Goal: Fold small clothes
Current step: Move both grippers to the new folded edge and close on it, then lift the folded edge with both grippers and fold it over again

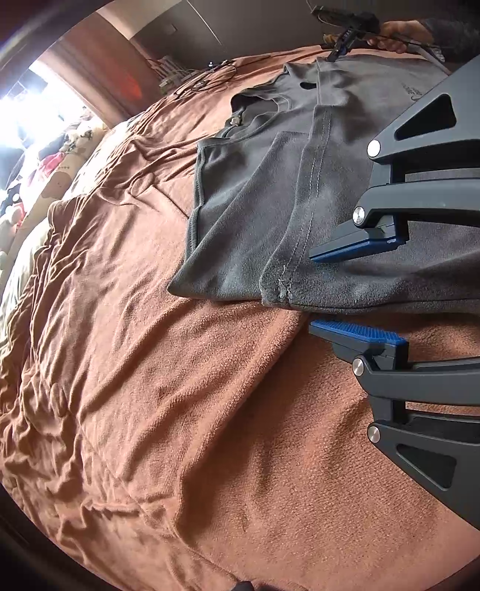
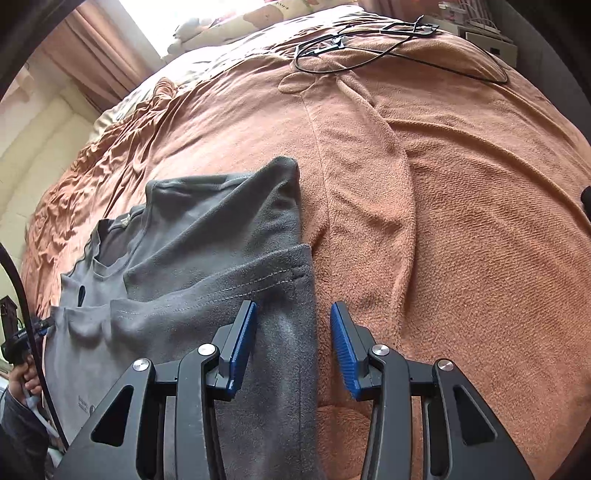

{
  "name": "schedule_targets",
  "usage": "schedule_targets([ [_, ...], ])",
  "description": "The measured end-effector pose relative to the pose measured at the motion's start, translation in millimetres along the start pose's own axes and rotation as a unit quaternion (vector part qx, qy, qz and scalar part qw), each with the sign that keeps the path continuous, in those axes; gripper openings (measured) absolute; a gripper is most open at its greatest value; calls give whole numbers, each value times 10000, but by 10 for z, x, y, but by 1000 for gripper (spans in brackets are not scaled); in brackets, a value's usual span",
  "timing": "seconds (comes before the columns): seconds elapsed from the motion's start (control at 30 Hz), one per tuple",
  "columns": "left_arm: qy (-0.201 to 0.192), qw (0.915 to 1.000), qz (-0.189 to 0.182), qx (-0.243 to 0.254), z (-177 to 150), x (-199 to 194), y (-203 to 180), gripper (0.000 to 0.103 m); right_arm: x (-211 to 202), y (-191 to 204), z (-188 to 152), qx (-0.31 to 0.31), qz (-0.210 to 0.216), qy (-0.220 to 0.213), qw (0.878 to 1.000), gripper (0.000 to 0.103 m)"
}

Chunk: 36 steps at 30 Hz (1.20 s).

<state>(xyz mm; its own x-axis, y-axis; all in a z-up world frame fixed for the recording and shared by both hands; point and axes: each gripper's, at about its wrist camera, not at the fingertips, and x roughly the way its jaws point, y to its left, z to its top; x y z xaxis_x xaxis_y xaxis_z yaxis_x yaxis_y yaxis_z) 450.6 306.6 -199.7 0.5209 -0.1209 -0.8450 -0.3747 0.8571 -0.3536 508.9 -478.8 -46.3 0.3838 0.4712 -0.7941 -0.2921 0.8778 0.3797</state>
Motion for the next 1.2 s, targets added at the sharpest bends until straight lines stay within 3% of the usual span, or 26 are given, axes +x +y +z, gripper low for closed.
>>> schedule_targets([
  [0.07,41,10000,65,54,25,51,-30,31,23,-33,36,90,136,-25,9999,39],
  [0.1,60,9999,78,57,34,70,-38,23,28,-29,42,129,155,-37,9998,36],
  [0.2,21,10000,42,0,41,55,-28,11,50,-53,64,179,195,-41,9996,17],
  [0.37,-135,9999,62,24,12,-78,-18,5,-65,-45,51,122,62,-222,9997,4],
  [0.87,-883,9957,-74,277,58,-759,-247,4,-864,249,-119,-296,-111,-1003,9945,2],
  [1.2,-1360,9899,-56,397,419,-1148,-455,4,-1354,409,32,-431,-47,-1528,9873,2],
])
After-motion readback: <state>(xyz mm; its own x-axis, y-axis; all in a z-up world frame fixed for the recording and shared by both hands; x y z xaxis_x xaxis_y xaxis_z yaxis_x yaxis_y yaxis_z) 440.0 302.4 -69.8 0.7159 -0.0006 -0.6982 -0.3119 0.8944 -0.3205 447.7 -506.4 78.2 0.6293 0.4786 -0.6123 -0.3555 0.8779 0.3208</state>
